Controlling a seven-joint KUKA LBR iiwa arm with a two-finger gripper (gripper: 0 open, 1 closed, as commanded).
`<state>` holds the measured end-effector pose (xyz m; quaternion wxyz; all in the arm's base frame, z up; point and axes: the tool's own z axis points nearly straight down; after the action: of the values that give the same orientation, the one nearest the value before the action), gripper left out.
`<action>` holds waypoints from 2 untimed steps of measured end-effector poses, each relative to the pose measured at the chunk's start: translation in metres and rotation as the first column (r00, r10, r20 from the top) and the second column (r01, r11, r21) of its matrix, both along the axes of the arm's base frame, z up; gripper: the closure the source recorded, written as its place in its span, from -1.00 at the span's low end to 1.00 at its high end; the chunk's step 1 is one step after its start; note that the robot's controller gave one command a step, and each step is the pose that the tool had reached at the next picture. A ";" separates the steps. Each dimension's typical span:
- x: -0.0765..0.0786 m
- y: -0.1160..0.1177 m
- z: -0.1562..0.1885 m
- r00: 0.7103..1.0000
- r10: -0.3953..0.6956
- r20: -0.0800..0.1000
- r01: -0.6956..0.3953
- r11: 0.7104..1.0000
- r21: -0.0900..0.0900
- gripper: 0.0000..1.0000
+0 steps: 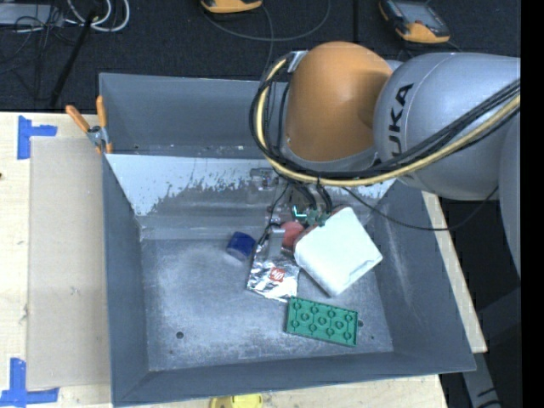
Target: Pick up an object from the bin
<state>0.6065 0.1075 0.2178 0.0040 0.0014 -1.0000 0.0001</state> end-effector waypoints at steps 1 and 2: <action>-0.014 -0.061 -0.152 0.979 -0.205 0.000 0.205 0.979 -0.002 -1.00; -0.003 -0.061 -0.117 0.990 -0.143 0.012 0.143 0.990 0.000 -1.00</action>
Offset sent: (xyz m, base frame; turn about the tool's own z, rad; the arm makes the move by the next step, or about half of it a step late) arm -0.0114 -0.0602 -0.1478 0.2065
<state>0.6036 0.0461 0.1011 -0.0018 -0.0703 -0.9975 0.0000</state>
